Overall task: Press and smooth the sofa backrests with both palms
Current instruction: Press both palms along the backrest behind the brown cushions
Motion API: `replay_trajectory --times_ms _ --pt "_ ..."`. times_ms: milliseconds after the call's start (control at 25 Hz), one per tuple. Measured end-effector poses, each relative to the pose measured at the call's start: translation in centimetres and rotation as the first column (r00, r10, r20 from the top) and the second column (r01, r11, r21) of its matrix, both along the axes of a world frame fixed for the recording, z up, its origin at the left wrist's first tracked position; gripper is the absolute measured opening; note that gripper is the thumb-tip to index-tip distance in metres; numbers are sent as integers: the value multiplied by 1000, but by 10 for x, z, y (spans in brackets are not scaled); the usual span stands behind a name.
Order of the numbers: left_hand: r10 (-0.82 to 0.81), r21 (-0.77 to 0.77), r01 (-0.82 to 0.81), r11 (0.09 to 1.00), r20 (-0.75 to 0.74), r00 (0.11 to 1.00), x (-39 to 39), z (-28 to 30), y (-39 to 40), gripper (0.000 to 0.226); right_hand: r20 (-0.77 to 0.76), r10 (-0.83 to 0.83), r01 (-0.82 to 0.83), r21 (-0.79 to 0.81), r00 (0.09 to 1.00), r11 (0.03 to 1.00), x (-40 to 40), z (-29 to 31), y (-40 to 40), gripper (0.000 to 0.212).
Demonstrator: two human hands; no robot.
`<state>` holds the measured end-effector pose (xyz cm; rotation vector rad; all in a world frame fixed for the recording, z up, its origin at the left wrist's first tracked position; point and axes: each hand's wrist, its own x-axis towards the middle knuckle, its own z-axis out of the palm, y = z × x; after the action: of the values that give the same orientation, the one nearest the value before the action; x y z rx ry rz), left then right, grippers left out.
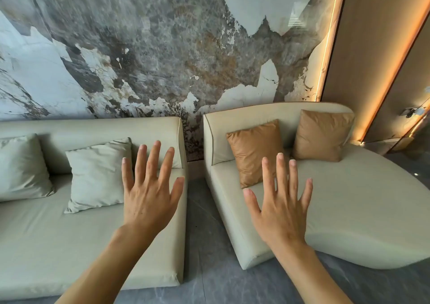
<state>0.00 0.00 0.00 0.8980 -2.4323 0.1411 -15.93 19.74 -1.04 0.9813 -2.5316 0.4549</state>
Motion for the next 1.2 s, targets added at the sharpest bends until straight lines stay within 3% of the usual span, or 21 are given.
replay_trajectory --times_ms 400,1200 --pt "57 -3 -57 998 -41 998 -82 5 20 65 -55 35 -33 35 998 999 -86 5 13 74" --pt "70 132 -59 989 -80 994 -353 -32 -108 68 -102 128 -119 91 987 989 -345 1 -137 71"
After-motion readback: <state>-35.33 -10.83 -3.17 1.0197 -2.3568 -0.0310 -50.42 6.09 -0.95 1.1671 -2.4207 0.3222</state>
